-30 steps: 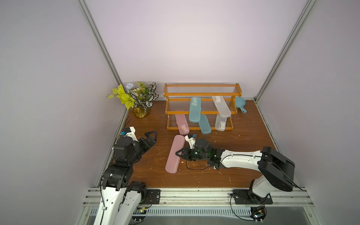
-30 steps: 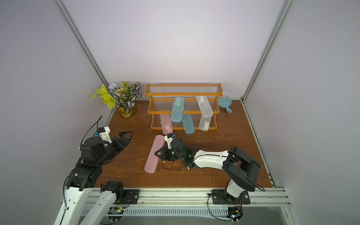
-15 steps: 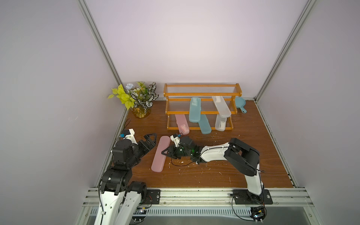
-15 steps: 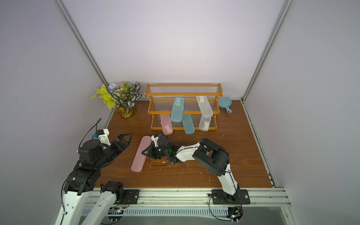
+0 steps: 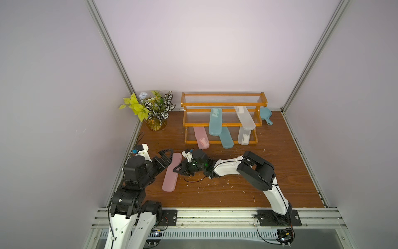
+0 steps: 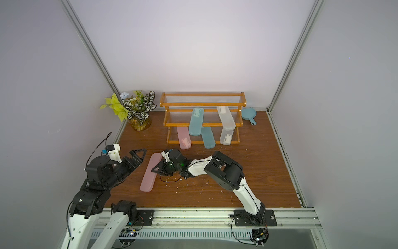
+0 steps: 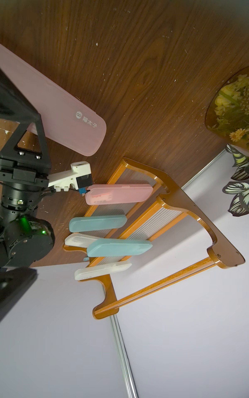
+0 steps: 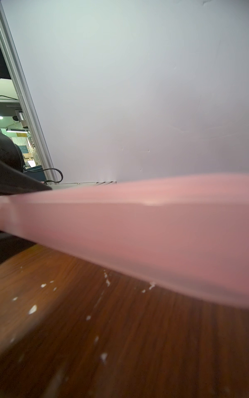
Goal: Remove the pencil cases from the shelf
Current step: Place the pencil case at the center of the board.
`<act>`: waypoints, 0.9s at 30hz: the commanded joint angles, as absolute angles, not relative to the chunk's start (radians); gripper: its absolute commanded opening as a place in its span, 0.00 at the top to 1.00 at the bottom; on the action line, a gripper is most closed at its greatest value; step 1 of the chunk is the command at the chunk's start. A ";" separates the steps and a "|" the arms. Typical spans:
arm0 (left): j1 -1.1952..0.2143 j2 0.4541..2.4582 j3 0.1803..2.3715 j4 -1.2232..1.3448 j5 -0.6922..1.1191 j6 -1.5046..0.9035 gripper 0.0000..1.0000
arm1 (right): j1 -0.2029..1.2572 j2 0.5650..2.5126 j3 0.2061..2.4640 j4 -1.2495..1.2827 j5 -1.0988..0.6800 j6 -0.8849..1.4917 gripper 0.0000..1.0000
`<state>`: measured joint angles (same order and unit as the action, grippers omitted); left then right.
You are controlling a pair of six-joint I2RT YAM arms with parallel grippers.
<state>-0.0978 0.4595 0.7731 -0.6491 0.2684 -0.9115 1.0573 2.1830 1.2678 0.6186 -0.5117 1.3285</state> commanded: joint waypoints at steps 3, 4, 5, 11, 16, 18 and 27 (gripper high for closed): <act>-0.089 0.446 0.762 -0.657 0.276 -0.913 0.01 | 1.038 2.180 1.314 0.584 -0.553 1.321 0.84; -0.089 0.445 0.761 -0.657 0.273 -0.914 0.01 | 1.034 2.180 1.314 0.575 -0.555 1.319 0.84; -0.089 0.445 0.760 -0.657 0.270 -0.917 0.01 | 1.033 2.180 1.313 0.572 -0.558 1.316 0.84; -0.089 0.438 0.752 -0.657 0.258 -0.923 0.01 | 1.015 2.184 1.325 0.514 -0.563 1.290 0.83; -0.089 0.434 0.745 -0.657 0.246 -0.929 0.01 | 1.004 2.193 1.339 0.474 -0.569 1.269 0.82; -0.089 0.433 0.743 -0.655 0.242 -0.929 0.01 | 1.000 2.191 1.341 0.459 -0.568 1.261 0.80; -0.089 0.439 0.740 -0.655 0.229 -0.933 0.01 | 0.980 2.167 1.321 0.422 -0.559 1.234 0.63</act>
